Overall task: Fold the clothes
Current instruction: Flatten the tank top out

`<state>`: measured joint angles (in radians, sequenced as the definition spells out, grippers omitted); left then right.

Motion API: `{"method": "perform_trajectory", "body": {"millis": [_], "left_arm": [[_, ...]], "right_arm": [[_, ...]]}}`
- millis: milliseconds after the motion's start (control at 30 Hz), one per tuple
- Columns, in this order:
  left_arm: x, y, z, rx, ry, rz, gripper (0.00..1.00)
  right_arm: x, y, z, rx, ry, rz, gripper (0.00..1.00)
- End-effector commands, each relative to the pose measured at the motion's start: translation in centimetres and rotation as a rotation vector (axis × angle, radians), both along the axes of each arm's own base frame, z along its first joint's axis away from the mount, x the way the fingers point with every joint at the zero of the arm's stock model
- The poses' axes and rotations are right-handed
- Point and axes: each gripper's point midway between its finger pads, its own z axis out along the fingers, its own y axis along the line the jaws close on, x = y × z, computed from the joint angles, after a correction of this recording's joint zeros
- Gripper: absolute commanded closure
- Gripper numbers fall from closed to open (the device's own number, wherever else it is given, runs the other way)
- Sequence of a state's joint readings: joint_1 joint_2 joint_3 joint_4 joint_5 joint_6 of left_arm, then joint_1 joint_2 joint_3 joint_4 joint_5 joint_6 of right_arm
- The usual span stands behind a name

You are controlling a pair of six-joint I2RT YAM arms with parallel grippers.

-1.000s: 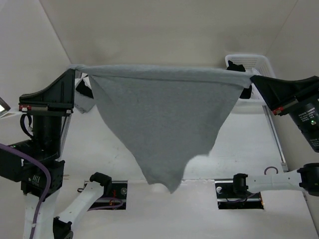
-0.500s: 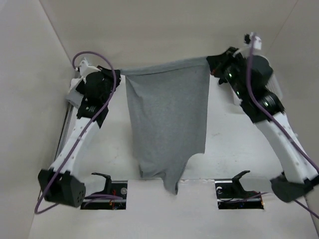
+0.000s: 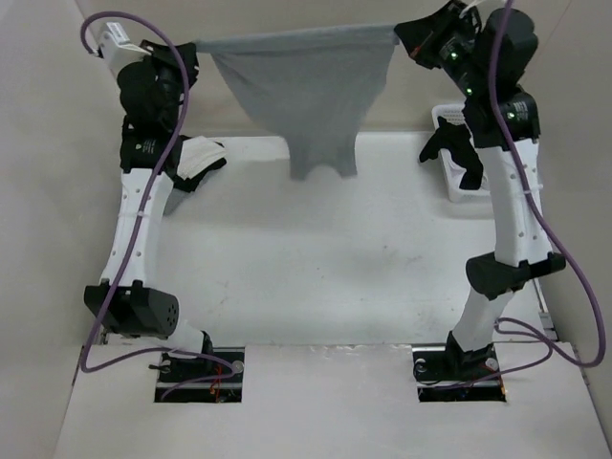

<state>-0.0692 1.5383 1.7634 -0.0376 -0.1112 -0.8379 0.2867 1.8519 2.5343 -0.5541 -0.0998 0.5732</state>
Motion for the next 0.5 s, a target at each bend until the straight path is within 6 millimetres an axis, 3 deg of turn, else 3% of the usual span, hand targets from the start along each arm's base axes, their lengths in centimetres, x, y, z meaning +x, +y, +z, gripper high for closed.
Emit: {"method": "perform_trajectory", "body": {"millis": [0, 67, 167, 233, 367, 467], "left_arm": [[-4.4, 0.9, 6.8, 0.015, -0.17, -0.005, 0.97], [-5.5, 0.9, 6.0, 0.013, -0.164, -0.006, 0.97], [-6.8, 0.6, 2.9, 0.005, -0.129, -0.011, 0.97], [-7.9, 0.1, -0.4, 0.002, -0.084, -0.023, 0.97], [-11.4, -0.6, -10.5, -0.004, 0.049, -0.021, 0.97], [-15.1, -0.8, -20.2, 0.003, 0.183, -0.01, 0.97]], "right_arm": [[-5.1, -0.8, 5.4, 0.038, -0.118, 0.036, 1.0], [-5.5, -0.9, 4.0, 0.016, -0.086, 0.029, 1.0], [-6.5, -0.5, 0.4, -0.01, -0.048, 0.026, 1.0], [-7.8, -0.6, -3.6, -0.016, 0.0, 0.022, 1.0], [-11.1, 0.1, -13.1, -0.039, 0.107, 0.046, 1.0], [-15.3, 0.9, -21.6, -0.045, 0.211, 0.077, 1.0]]}}
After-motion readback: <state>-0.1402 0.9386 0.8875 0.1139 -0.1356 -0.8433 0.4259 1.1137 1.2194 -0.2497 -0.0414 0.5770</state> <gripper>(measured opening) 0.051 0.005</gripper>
